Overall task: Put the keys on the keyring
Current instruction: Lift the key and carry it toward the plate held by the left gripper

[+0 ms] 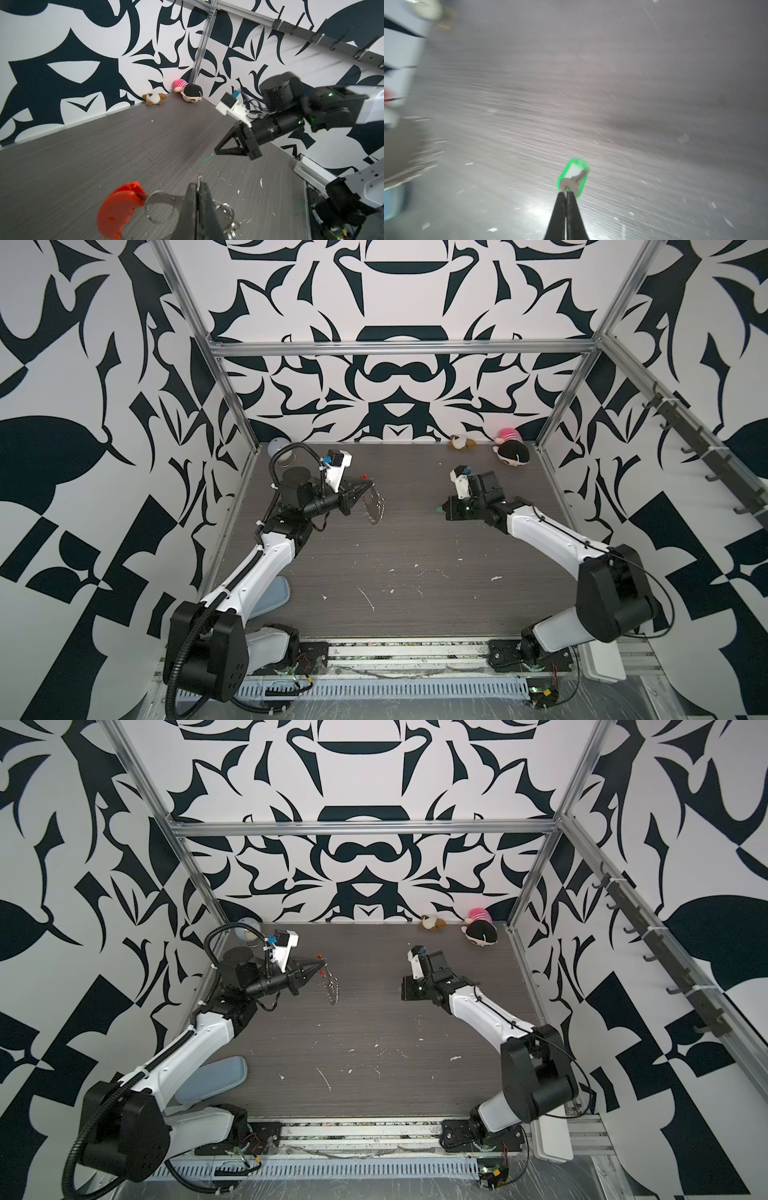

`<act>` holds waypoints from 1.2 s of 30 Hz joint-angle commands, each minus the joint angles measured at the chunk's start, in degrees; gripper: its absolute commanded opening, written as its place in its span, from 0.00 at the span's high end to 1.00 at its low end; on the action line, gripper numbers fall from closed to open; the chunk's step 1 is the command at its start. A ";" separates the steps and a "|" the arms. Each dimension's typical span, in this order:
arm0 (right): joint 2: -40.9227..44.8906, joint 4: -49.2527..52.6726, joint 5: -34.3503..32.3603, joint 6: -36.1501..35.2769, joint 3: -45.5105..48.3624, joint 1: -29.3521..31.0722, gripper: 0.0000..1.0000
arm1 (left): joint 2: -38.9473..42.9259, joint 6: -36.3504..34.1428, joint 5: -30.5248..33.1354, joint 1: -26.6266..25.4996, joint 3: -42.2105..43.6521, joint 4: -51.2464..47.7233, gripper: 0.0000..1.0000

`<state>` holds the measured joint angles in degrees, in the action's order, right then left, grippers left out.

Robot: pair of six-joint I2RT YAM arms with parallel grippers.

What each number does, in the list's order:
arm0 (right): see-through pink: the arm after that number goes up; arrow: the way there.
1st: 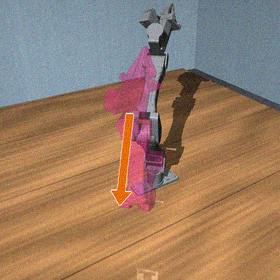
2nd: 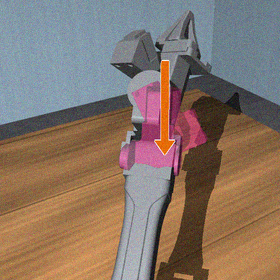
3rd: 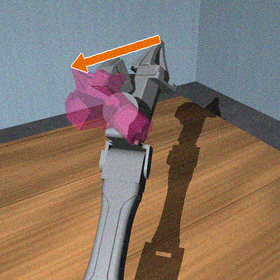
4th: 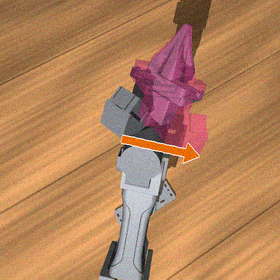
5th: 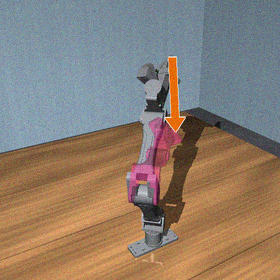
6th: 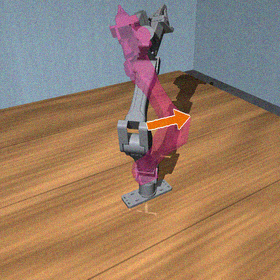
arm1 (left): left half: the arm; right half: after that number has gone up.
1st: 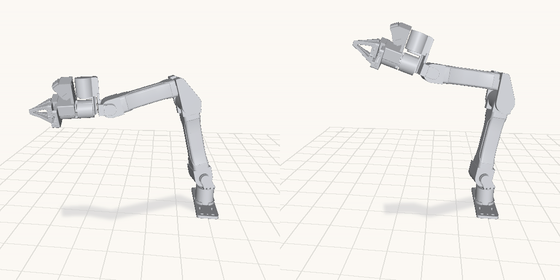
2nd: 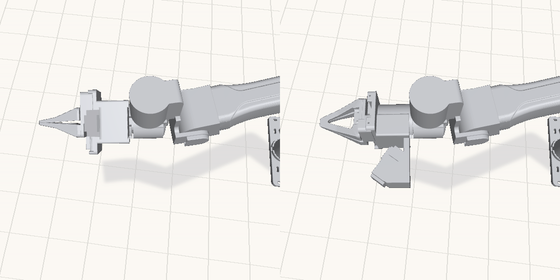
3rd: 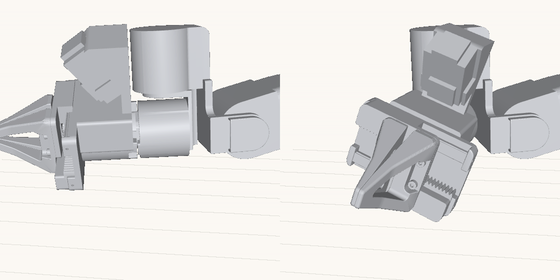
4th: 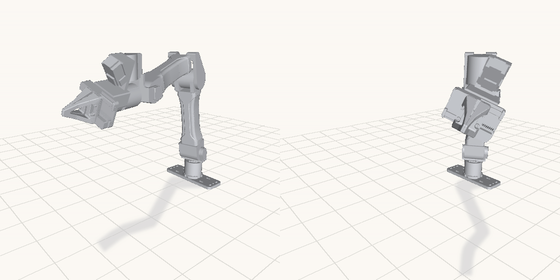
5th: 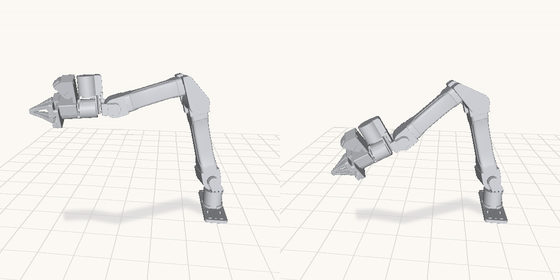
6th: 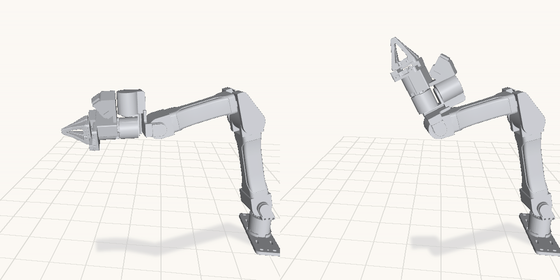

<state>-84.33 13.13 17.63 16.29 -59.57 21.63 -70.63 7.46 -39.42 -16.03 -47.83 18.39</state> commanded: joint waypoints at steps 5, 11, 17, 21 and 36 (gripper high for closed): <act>3.35 -5.50 25.24 -3.53 -3.03 0.54 1.00 | -0.25 -10.00 -5.07 -0.11 -2.95 -0.45 1.00; 3.82 -11.56 29.94 0.51 -2.64 1.55 1.00 | -1.26 -10.03 -8.66 -0.27 -2.42 2.18 1.00; 3.68 -12.63 30.14 1.54 -4.35 4.23 1.00 | -1.93 -10.19 -10.59 -0.94 -1.88 3.43 1.00; 3.03 -14.19 31.05 3.16 -6.28 6.39 1.00 | -4.23 -9.98 -11.72 -1.23 -1.74 4.93 1.00; -1.28 -14.53 31.01 3.96 -13.07 9.39 1.00 | -6.00 -10.09 -13.61 -2.77 -3.23 5.25 1.00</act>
<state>-85.30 0.21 47.81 20.05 -69.84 30.59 -76.38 -1.98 -51.27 -18.26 -48.71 21.65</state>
